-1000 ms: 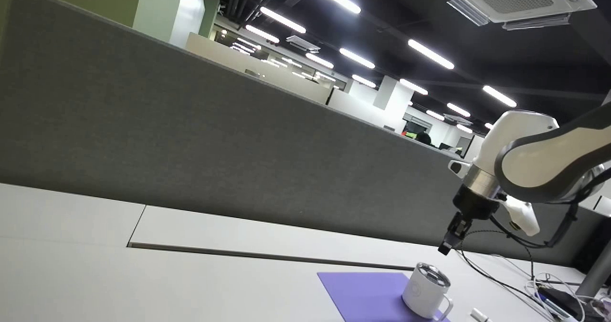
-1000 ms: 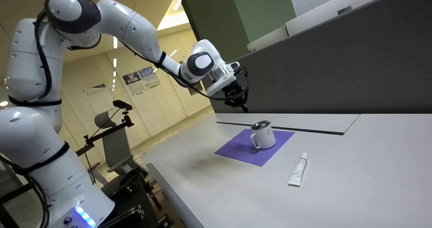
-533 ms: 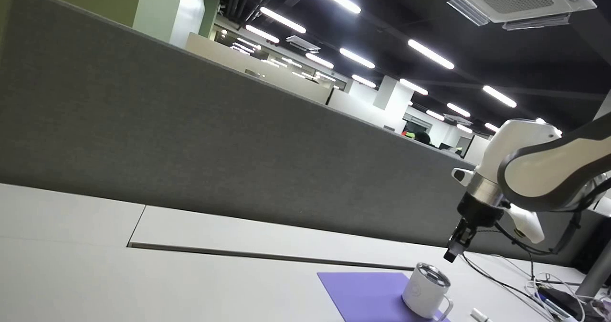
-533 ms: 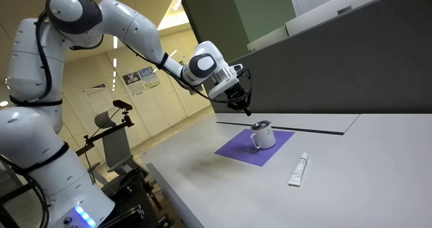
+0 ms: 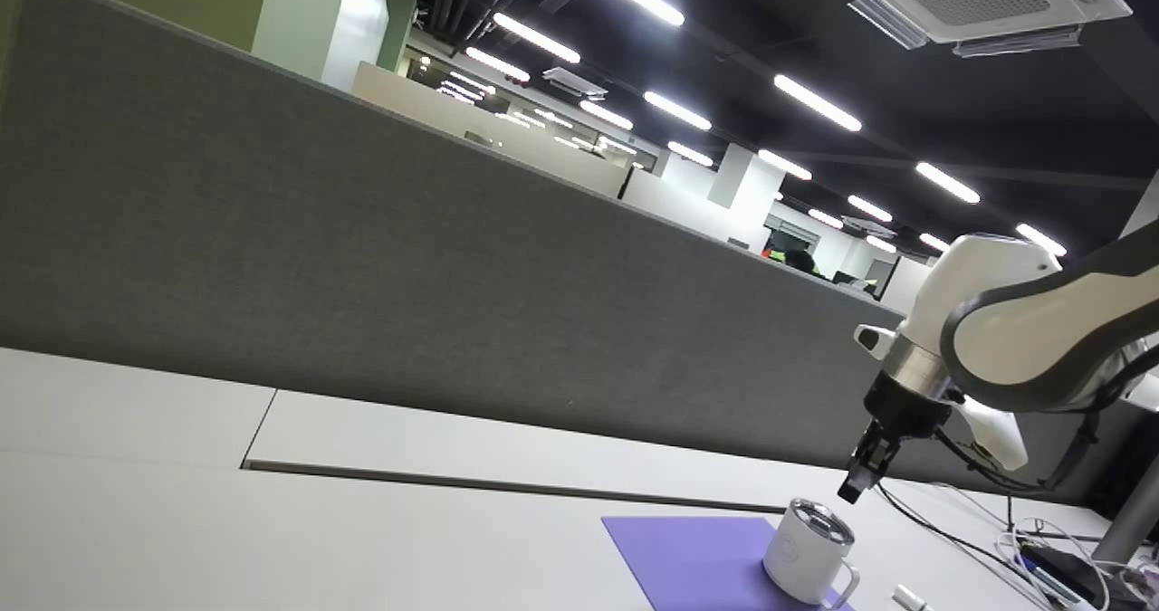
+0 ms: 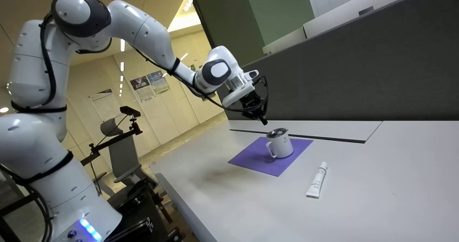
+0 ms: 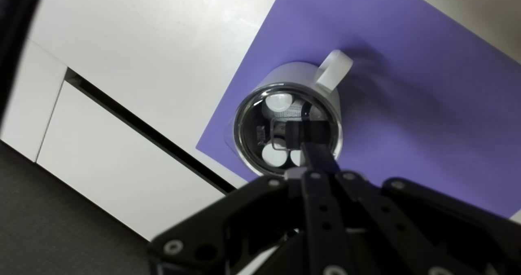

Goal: Slide the lid to open the drinking hole of the cup

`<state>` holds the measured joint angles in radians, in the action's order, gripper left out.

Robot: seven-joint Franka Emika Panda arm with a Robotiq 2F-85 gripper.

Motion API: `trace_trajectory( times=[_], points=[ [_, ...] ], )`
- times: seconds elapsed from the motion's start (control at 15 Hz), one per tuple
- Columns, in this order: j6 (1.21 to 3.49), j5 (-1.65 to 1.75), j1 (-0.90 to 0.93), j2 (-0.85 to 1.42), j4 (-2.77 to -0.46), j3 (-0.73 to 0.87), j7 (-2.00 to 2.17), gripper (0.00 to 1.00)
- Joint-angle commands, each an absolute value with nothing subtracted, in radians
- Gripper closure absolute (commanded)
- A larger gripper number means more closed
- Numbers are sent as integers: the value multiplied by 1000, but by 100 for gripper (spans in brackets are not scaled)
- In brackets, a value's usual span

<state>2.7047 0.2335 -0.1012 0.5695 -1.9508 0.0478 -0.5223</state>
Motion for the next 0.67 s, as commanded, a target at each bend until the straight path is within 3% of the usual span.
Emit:
trace_trajectory(
  times=[0.0,0.6],
  points=[
    [2739,265,-107,611,-1925,54,-476,100],
    [2843,290,-100,693,-1900,69,-465,100]
  ],
)
